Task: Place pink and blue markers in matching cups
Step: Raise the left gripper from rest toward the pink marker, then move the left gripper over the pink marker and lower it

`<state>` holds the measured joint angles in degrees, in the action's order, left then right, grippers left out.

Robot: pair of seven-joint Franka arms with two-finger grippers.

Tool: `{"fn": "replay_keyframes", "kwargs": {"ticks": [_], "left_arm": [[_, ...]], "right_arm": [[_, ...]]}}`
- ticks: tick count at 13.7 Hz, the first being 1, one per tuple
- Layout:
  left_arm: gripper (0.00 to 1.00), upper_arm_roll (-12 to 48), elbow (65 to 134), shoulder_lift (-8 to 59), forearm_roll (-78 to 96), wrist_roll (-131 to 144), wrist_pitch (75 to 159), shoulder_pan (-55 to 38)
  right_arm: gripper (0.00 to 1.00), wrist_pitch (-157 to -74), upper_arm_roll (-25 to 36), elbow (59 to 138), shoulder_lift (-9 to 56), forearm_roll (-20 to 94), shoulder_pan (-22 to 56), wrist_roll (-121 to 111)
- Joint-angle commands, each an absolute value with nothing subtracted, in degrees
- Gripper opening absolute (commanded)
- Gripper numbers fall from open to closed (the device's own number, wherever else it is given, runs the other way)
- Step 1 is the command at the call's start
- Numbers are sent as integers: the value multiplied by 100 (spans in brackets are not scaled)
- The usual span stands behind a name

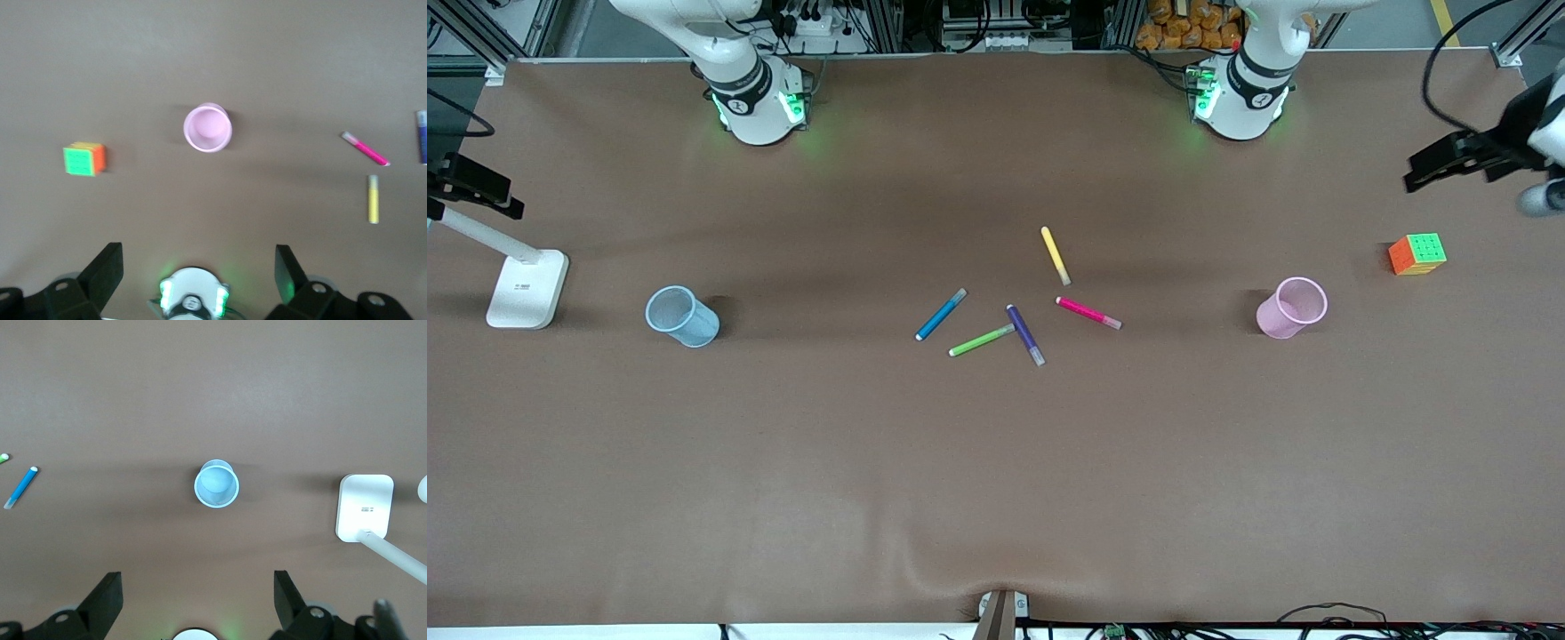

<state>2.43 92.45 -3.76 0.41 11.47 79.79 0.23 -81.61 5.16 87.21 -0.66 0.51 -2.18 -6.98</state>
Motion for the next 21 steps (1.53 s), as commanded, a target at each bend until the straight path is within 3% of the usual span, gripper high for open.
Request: {"fn": "replay_keyframes", "kwargs": {"ticks": [1, 10, 16, 21], "left_arm": [[100, 368, 9632, -378, 316, 1869, 8287, 0], [100, 1616, 10062, 448, 273, 5051, 9209, 9], [100, 1801, 10766, 466, 255, 5440, 10176, -17], [100, 1907, 10863, 1001, 255, 6659, 10871, -439]], "right_arm": [[100, -8121, 439, 8622, -44, -18, -334, -791], [100, -8165, 439, 8455, -18, -9, -334, -791], [100, -8350, 413, 8411, 167, 17, -281, -773], [100, -8244, 396, 8262, 167, 79, -237, -800]]}}
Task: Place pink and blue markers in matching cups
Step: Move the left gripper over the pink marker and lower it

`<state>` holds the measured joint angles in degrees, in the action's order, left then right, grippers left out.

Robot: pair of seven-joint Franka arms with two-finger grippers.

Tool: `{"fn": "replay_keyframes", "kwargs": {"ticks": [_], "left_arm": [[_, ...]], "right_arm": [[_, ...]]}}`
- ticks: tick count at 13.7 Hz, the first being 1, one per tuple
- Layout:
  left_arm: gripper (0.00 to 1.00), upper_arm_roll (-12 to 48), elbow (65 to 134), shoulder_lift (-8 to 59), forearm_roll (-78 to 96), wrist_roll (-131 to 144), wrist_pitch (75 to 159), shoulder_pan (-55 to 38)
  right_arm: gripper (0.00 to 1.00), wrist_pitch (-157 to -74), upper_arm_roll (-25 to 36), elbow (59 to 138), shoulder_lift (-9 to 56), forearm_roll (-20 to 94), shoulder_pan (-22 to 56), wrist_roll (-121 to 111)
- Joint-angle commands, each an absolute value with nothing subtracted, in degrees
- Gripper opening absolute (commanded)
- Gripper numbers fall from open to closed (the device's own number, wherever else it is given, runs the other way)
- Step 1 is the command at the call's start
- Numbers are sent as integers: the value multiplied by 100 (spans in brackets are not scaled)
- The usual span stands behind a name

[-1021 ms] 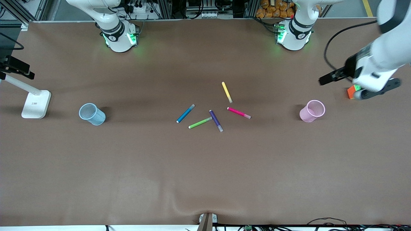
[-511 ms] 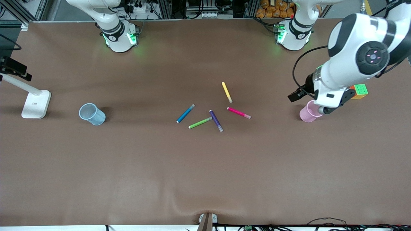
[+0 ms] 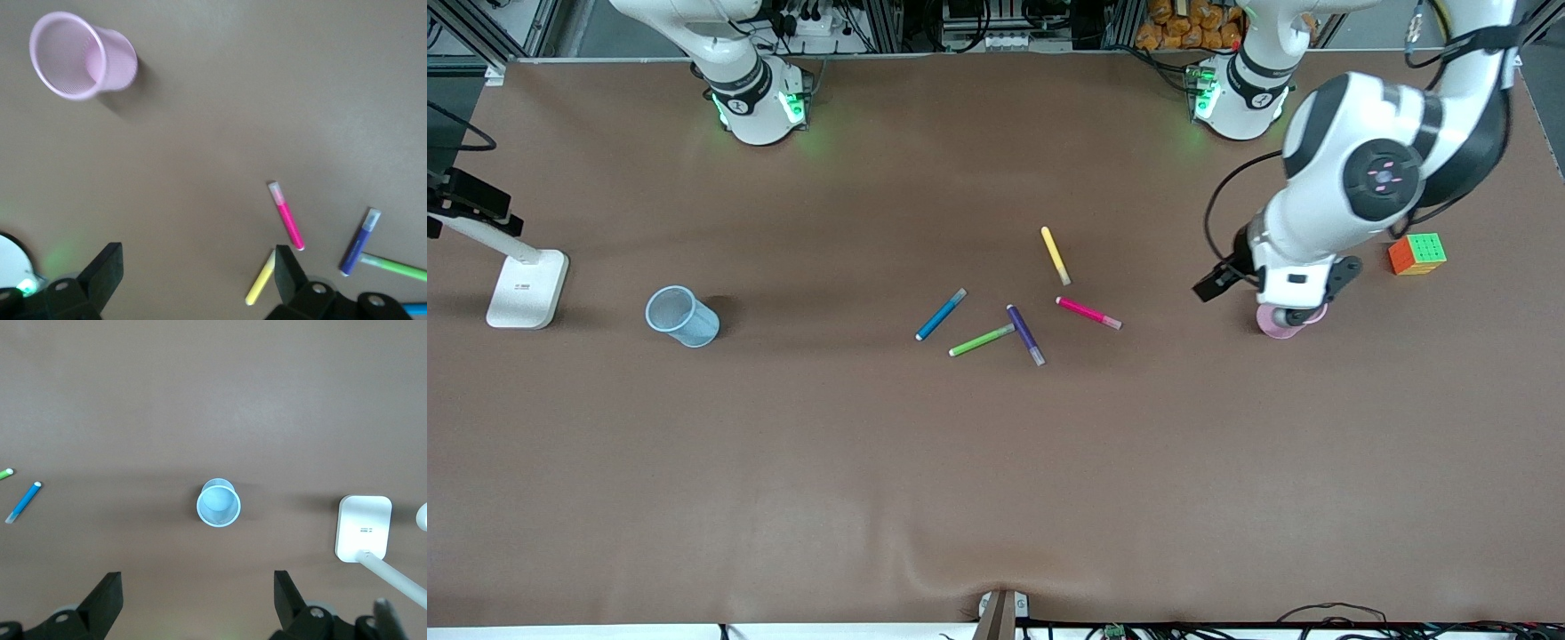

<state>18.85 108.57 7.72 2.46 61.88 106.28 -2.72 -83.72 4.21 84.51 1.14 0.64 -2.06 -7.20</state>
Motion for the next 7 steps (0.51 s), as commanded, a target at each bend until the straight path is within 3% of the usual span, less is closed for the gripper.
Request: {"fn": "replay_keyframes", "kwargs": {"ticks": [1, 7], "left_arm": [[100, 1907, 10872, 1132, 255, 6941, 10985, -544], [100, 1898, 10881, 1722, 27, 7822, 11539, -887]], "right_arm": [[100, -8235, 396, 8262, 167, 79, -220, -800], [100, -8244, 396, 8279, 228, 79, -228, -800]]}}
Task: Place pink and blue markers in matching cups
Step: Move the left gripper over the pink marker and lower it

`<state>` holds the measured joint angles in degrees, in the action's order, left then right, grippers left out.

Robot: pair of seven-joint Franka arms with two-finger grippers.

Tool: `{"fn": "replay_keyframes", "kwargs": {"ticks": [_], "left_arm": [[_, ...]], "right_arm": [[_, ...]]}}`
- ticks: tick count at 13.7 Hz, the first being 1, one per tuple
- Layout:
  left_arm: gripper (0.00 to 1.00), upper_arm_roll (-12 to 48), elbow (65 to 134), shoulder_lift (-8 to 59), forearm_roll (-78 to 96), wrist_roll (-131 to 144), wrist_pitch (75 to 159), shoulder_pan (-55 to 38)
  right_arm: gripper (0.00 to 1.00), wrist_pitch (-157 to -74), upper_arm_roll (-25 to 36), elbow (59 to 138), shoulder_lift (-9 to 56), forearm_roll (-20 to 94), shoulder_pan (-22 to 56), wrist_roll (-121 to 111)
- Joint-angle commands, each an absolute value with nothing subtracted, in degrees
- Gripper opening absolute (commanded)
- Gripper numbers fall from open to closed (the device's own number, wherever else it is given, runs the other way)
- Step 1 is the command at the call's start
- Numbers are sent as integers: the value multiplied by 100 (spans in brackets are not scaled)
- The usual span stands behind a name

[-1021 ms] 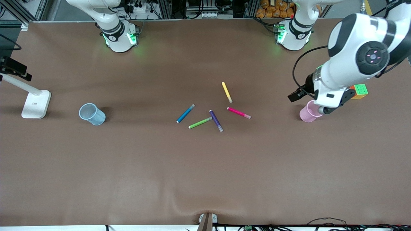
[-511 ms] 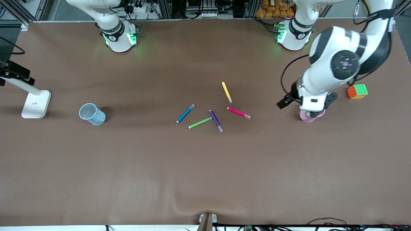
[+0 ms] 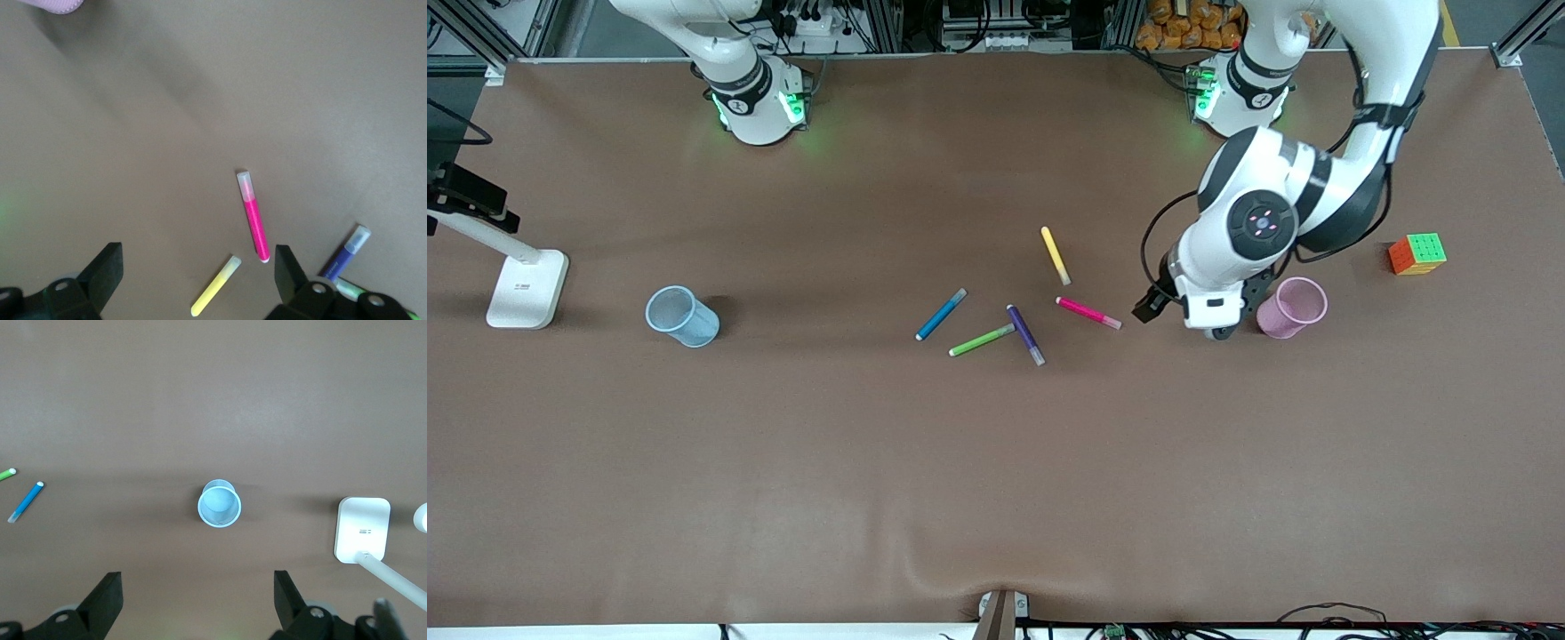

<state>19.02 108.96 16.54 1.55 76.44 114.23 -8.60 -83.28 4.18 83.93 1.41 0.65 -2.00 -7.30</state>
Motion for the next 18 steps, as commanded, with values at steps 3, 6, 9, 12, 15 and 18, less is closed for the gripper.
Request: {"fn": "replay_keyframes", "kwargs": {"ticks": [3, 6, 9, 12, 15, 18], "left_arm": [[100, 1898, 10881, 2029, 18, 8102, 11811, -896], [100, 1907, 10872, 2346, 18, 8411, 11988, -949], [100, 1907, 10846, 2636, 79, 8411, 12014, -949], [100, 1907, 10854, 2795, 324, 8411, 12225, -905], [100, 1916, 10881, 2935, 466, 8420, 12366, -896], [100, 1934, 10881, 3111, 615, 8402, 12384, -861]], "right_arm": [[100, -8244, 404, 8288, 464, 62, -281, -808], [100, -8271, 404, 8253, 964, -35, -264, -826], [100, -8314, 413, 8262, 1177, -35, -316, -844], [100, -8235, 422, 8349, 1195, -18, -325, -739], [100, -7982, 404, 8411, 1195, 70, -229, 75], [100, -7823, 387, 8455, 1178, 88, 113, 1086]]}}
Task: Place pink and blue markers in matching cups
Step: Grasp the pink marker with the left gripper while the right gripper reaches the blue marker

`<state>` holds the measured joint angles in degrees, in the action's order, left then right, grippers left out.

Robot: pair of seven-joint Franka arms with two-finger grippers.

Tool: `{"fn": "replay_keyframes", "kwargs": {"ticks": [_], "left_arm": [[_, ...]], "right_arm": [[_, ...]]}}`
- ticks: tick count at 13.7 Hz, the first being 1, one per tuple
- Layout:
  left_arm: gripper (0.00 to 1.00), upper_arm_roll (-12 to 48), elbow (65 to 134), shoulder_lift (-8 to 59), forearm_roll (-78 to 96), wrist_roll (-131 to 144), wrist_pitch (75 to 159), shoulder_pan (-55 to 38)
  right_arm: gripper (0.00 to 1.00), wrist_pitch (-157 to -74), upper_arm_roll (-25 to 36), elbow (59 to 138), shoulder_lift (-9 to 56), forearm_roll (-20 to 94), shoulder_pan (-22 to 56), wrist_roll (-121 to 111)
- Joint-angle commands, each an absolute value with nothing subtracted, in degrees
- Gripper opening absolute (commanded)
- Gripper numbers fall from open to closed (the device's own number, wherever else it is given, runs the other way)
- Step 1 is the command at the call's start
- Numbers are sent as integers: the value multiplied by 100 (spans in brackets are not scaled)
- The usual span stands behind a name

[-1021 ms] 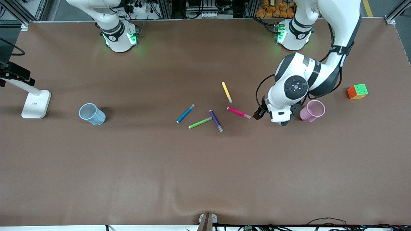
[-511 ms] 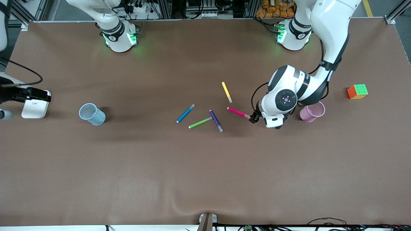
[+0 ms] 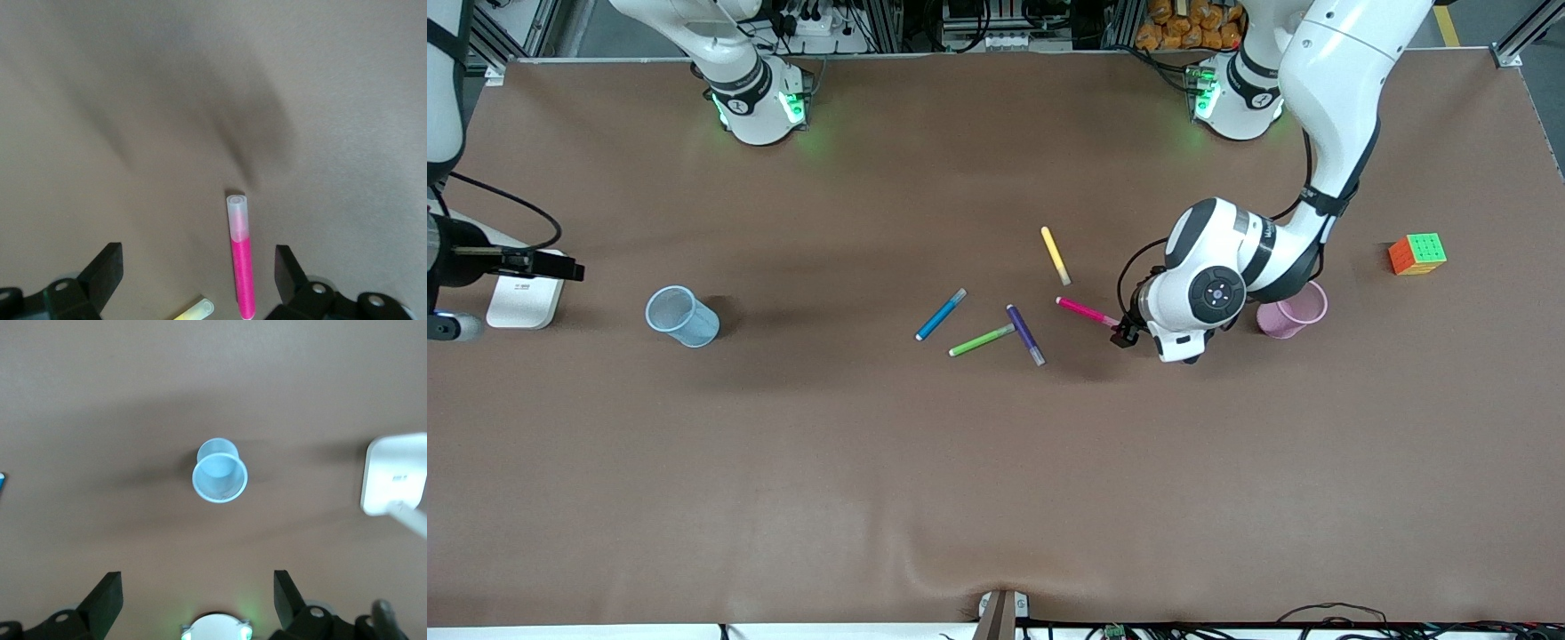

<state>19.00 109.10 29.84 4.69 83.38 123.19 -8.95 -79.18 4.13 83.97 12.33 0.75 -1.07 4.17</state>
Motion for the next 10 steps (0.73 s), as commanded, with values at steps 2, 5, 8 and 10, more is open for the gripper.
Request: {"fn": "replay_keyframes", "kwargs": {"ticks": [2, 5, 8, 10], "left_arm": [[100, 1934, 10863, 3233, 615, 8367, 12384, -861], [100, 1934, 10820, 3348, 922, 8315, 12454, -931], [100, 1934, 10837, 3427, 949, 8314, 12551, -958], [100, 1934, 10820, 3550, 958, 8314, 12559, -958]], "right_arm": [[100, -7805, 387, 8543, 1151, 184, 464, 2008], [100, -7726, 387, 8648, 1143, 701, 554, 2636], [100, -7866, 387, 9061, 985, 940, 895, 3503], [100, -7910, 378, 9114, 984, 940, 1159, 4180]]}}
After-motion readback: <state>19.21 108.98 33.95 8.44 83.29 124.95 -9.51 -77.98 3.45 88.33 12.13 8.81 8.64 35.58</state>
